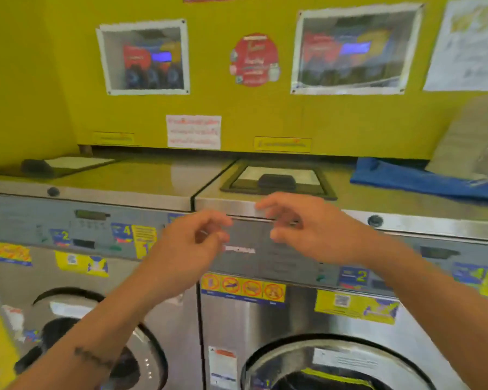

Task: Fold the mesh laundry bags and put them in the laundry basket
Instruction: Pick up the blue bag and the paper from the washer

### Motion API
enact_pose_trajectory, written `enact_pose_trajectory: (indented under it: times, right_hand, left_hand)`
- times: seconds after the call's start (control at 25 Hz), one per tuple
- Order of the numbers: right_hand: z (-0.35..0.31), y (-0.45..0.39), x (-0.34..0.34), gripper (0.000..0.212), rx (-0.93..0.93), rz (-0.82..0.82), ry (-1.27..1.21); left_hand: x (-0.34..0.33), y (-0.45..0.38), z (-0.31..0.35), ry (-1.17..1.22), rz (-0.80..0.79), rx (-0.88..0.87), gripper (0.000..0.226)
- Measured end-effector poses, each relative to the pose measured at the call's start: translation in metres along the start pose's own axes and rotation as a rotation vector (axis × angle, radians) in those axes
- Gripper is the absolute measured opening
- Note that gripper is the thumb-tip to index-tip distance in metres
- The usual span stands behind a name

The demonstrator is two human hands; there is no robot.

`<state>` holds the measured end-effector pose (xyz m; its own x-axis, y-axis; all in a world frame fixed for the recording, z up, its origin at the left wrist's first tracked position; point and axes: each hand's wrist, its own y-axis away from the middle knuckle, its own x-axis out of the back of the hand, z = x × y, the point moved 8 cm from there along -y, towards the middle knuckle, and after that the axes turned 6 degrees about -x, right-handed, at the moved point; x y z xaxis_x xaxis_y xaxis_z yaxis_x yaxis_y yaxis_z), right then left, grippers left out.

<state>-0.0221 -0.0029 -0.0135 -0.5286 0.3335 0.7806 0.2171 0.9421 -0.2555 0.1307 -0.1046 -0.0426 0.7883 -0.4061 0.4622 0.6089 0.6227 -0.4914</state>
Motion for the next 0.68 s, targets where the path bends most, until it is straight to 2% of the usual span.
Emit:
enact_pose_trajectory:
  times: [0.12,0.28,0.48,0.56,0.68]
  right_hand:
    - [0.056,0.011,0.081,0.038,-0.047,0.097,0.044]
    - [0.13,0.02,0.169,0.043,-0.053,0.144,0.06]
    - [0.203,0.004,0.27,0.05,-0.13,0.115,0.067]
    - [0.224,0.002,0.313,0.051,-0.176,0.185,0.054]
    - [0.246,0.016,0.36,0.051,-0.229,0.382,-0.026]
  left_hand:
    - [-0.061,-0.058,0.06,0.03,-0.041,-0.14,0.027]
    - [-0.139,-0.137,0.114,0.08,-0.133,-0.207,0.015]
    - [-0.217,-0.227,0.145,0.076,-0.25,-0.109,0.016]
    - [-0.239,-0.251,0.155,0.081,-0.318,-0.081,0.017]
    - [-0.265,-0.274,0.181,0.075,-0.387,-0.071,0.02]
